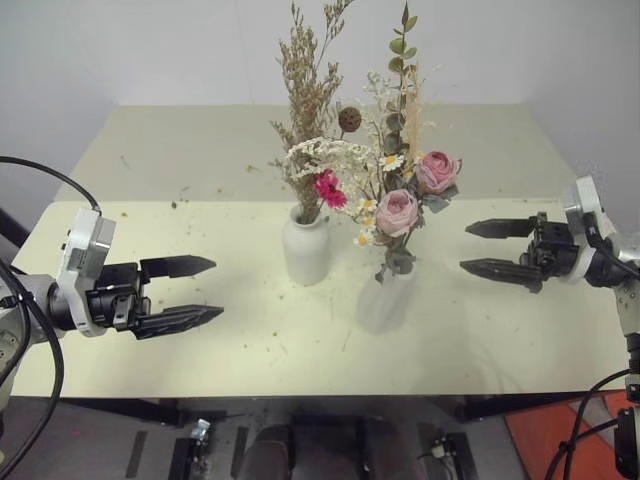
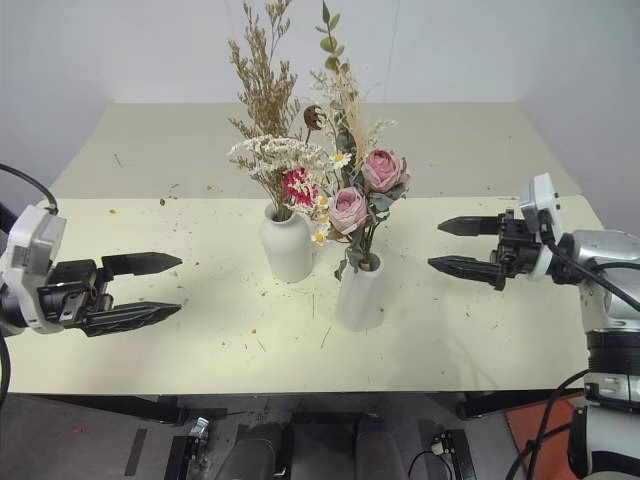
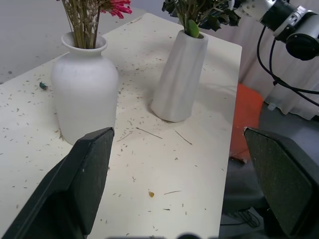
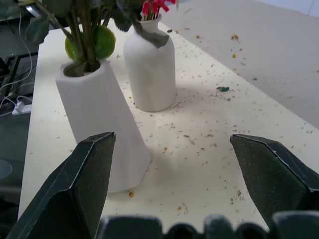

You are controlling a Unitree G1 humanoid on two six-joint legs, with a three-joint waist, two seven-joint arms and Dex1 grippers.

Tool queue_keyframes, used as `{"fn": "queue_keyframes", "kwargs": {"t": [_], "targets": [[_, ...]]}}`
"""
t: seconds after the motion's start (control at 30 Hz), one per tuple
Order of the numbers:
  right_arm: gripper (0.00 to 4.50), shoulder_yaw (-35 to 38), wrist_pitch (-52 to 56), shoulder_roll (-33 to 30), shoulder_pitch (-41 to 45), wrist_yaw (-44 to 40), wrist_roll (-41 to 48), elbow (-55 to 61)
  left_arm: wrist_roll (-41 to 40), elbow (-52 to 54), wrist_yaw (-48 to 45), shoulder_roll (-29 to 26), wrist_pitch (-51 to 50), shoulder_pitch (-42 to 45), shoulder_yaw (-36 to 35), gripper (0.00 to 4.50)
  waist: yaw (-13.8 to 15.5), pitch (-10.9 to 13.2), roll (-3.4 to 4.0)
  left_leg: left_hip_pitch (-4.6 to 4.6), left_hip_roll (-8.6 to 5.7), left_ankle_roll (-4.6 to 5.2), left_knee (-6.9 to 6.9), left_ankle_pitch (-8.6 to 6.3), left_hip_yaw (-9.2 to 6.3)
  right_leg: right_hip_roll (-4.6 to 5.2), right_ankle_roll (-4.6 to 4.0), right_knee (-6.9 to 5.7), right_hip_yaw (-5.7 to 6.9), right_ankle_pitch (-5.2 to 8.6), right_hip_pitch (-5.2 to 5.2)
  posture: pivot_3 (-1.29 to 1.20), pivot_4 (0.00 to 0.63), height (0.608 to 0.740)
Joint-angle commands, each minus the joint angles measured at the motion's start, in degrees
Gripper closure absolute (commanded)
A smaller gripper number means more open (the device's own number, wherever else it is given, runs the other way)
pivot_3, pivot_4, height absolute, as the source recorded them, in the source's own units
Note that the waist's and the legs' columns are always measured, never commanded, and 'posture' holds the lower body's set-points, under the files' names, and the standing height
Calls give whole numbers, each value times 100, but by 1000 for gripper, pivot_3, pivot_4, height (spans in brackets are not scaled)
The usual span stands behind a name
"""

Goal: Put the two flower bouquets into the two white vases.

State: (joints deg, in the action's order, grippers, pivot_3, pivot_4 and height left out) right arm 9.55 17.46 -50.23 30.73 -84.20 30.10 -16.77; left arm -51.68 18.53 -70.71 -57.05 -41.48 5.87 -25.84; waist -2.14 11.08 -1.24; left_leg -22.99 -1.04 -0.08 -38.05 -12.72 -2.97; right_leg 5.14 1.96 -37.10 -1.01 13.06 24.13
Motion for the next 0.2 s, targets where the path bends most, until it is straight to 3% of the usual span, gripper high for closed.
{"fn": "queue_keyframes", "kwargs": {"t": [0.03,0.2], "targets": [[113,216,-1,-160,-83,51,56,280,-12,124,51,1,121,-32,-184,0,-2,0,0,0,0,0,0,0,0,0,0,0,0,0,0,0,150,740],[113,202,29,-143,-233,189,29,417,-34,169,147,55,119,-63,-180,0,-1,0,0,1,0,0,0,0,0,0,0,-1,0,0,0,0,150,740]]}}
